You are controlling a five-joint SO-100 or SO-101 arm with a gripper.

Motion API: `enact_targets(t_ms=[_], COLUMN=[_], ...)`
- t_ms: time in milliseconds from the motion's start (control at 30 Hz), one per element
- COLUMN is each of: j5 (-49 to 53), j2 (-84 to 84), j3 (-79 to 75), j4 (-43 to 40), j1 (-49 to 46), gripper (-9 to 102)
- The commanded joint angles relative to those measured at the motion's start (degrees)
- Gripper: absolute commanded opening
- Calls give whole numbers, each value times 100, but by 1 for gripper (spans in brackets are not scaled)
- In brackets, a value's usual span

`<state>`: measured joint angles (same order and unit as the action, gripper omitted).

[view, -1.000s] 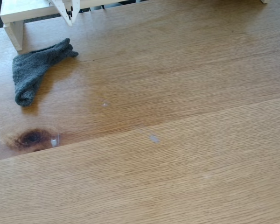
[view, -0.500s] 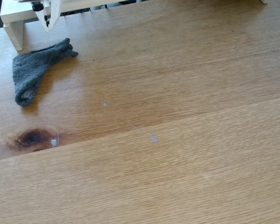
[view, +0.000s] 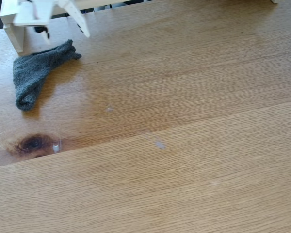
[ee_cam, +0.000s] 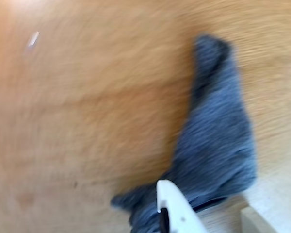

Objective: Clean the area in front of the robot

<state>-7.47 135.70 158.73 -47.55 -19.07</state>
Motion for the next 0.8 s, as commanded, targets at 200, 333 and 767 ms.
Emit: enact_targets(t_ms=[200, 333, 767], j5=[756, 1301, 1934], j2=[-3199, -4192, -6003], j3=[-2461, -2461, -2461], j4=[765, 1063, 1538], j1=[-2593, -3085, -2909], gripper=[37, 34, 27])
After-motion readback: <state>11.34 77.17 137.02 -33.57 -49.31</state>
